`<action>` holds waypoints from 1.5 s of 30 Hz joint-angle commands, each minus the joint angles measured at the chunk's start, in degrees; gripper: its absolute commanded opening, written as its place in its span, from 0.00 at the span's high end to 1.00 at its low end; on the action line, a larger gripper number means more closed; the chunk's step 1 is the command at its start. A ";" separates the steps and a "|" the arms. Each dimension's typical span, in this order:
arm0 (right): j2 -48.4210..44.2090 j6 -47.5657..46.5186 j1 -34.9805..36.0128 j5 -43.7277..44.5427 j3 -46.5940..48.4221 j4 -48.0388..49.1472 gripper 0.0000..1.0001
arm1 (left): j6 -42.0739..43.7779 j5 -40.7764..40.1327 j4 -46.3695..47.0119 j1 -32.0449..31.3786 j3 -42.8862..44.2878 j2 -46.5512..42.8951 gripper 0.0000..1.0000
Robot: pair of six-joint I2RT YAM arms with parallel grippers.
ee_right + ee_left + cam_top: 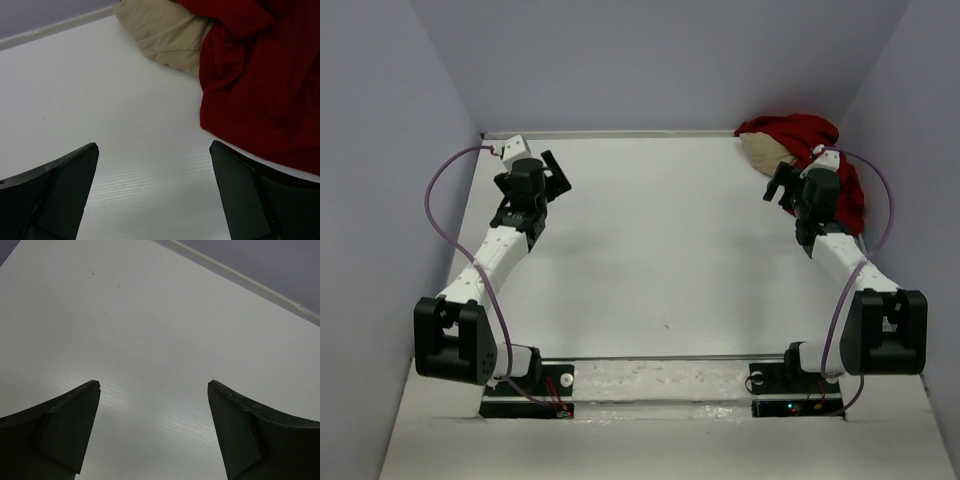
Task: Fold and stack the t-shirts
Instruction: Grab the tshirt from the pile
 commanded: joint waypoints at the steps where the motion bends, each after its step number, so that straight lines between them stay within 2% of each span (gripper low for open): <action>1: 0.94 -3.48 -0.38 5.47 1.03 5.29 0.00 | 1.56 -2.19 0.61 -1.01 1.58 -2.33 0.01; 6: 8.22 -1.81 -4.61 2.75 4.98 4.24 0.00 | 1.56 -2.37 0.43 -1.71 1.67 -2.33 0.01; 8: 10.16 -3.21 -5.30 3.71 7.78 3.80 0.04 | 1.39 -2.54 0.43 -1.80 1.58 -2.24 0.01; 14: 16.15 -1.02 -13.92 -2.70 15.09 1.34 0.06 | 1.65 -2.98 0.34 -1.80 1.93 -1.89 0.01; 17: 17.55 -2.16 -14.54 -3.93 17.99 1.16 0.05 | 1.65 -2.89 0.34 -1.89 2.11 -1.72 0.01; 23: 24.84 -2.79 -14.54 -6.65 31.69 -5.87 0.07 | 1.04 -2.54 0.25 -2.06 2.28 -0.93 0.01; 25: 28.26 -2.00 -14.54 -10.34 34.94 -8.67 0.08 | 0.68 -2.02 0.25 -2.06 2.46 -0.75 0.01; 30: 39.07 -0.15 -14.54 -15.61 51.18 -18.34 0.15 | 0.77 -2.45 0.17 -2.42 2.46 -0.92 0.01; 39: 51.91 -0.67 -15.07 -17.64 68.16 -24.57 0.16 | 1.65 -2.54 -0.71 -2.59 3.60 -0.31 0.01; 45: 54.82 0.73 -15.07 -18.88 71.17 -25.55 0.23 | 1.21 -2.02 -0.97 -3.03 3.51 0.39 0.01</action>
